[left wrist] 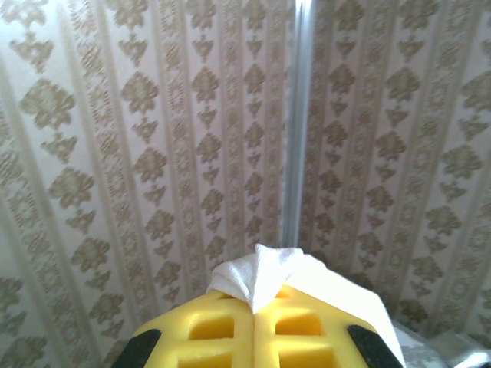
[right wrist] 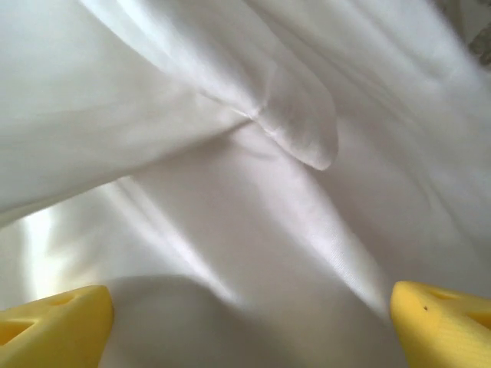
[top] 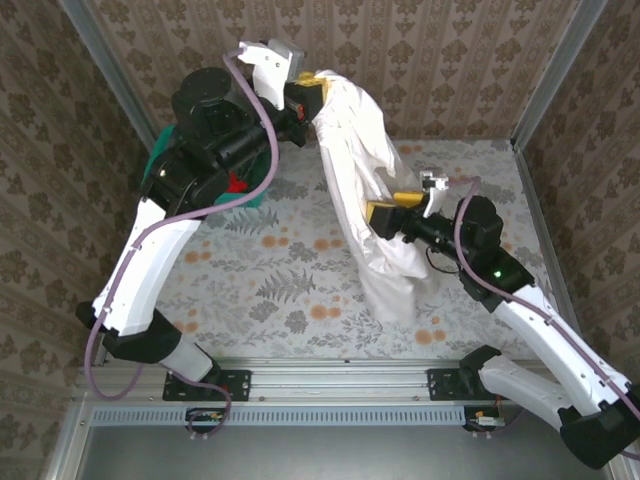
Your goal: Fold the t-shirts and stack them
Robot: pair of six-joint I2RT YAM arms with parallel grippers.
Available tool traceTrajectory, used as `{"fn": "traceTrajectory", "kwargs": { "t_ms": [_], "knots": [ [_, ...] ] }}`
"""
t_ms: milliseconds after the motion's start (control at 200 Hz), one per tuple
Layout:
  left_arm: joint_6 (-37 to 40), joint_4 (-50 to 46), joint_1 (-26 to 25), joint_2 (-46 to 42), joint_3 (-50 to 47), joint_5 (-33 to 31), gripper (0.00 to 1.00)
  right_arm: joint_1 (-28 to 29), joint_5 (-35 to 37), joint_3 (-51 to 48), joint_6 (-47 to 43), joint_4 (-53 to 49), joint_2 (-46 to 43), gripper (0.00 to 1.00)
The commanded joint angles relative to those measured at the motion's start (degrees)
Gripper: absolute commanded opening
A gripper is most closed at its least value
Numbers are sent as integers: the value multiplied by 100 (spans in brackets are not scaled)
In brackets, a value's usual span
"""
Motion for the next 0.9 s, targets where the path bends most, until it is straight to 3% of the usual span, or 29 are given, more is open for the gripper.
{"fn": "traceTrajectory", "kwargs": {
  "t_ms": [0,15,80,100,140,170,250,375,510,625,765,895],
  "knots": [
    [-317,866,481,-387,-1257,-494,0,10,782,-187,-300,-554,-65,92],
    [-370,965,566,-459,-1504,-521,0,11,881,-187,-312,-641,-48,92],
    [-800,1383,977,-707,-2655,-724,19,11,1364,-180,-390,-1009,72,92],
    [-933,1473,1111,-743,-2979,-743,31,2,1504,-179,-408,-1111,118,92],
    [-1229,1599,1437,-738,-3510,-661,66,-3,1749,-175,-428,-1290,247,92],
    [-1373,1608,1623,-646,-3771,-493,75,-15,1887,-155,-419,-1438,377,92],
    [-1515,1149,2155,-255,-4070,-331,77,-48,2062,-68,-429,-1742,809,91],
    [-1357,700,2194,-49,-4328,-420,84,-106,2322,184,-427,-2268,1592,90],
    [-1038,573,1728,-115,-4670,-444,85,-583,2207,394,-311,-2502,2352,79],
    [-621,649,1207,124,-4948,-276,84,-1165,1849,666,-223,-2523,3039,78],
    [-173,826,964,927,-5066,310,83,-1626,2061,1443,-192,-2820,3960,75],
    [121,540,815,1959,-4465,377,71,-1853,2064,2135,-253,-2924,4752,74]
  ]
}}
